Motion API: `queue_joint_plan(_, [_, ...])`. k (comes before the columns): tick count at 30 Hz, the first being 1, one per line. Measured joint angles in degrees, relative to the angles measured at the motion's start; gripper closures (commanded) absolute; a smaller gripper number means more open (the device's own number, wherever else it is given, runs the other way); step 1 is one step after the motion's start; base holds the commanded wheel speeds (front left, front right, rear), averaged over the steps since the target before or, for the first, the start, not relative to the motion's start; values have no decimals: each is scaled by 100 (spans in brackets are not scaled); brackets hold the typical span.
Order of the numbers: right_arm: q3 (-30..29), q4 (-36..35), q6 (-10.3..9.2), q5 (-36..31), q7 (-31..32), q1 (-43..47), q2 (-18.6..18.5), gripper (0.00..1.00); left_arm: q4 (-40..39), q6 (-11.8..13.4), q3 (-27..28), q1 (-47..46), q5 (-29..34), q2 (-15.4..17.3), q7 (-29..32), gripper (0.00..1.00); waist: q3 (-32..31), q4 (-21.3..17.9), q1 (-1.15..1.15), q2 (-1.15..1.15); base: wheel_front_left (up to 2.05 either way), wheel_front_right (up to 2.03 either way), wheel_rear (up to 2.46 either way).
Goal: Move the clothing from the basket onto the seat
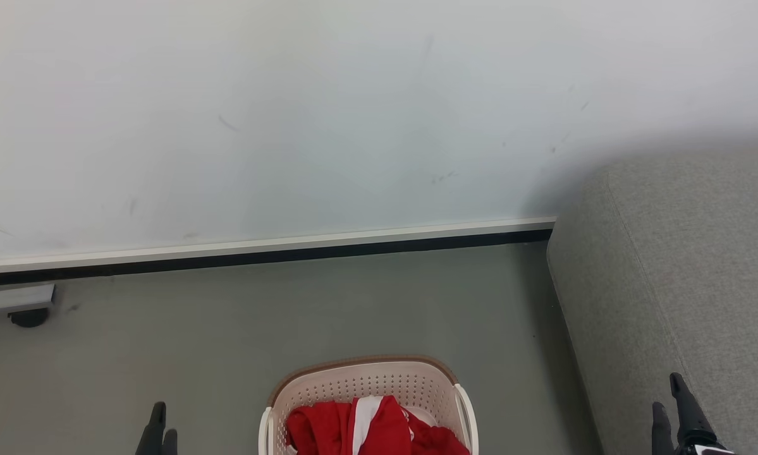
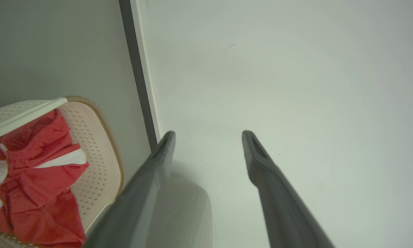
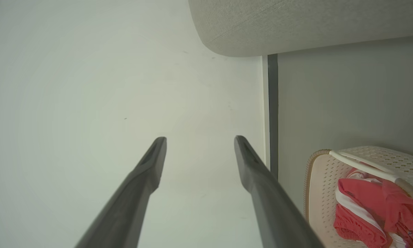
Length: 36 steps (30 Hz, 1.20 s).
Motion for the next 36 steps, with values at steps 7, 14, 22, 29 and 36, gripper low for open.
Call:
queue_joint_plan(7, [193,4,0,-316,-181,0,0,0,-93,26,-7,105,305,2,-191,0,-44,-3,0,0,0,0,0])
queue_joint_plan(14, [342,41,0,-877,-355,-3,-1,0,-269,70,-15,213,884,3,-374,0,-86,1,0,0,0,0,0])
queue_joint_plan(22, [530,94,0,-1770,-556,-8,-3,0,-502,76,-163,297,1838,5,-577,0,-133,7,0,0,0,0,0])
queue_joint_plan(29, [728,142,0,-2453,-695,-22,-5,0,-509,74,-266,320,2606,7,-730,0,-175,8,0,0,0,0,0])
queue_joint_plan(36, [893,187,0,-3091,-827,-68,-7,0,-515,36,-343,320,3356,10,-860,0,-217,2,0,0,0,0,0])
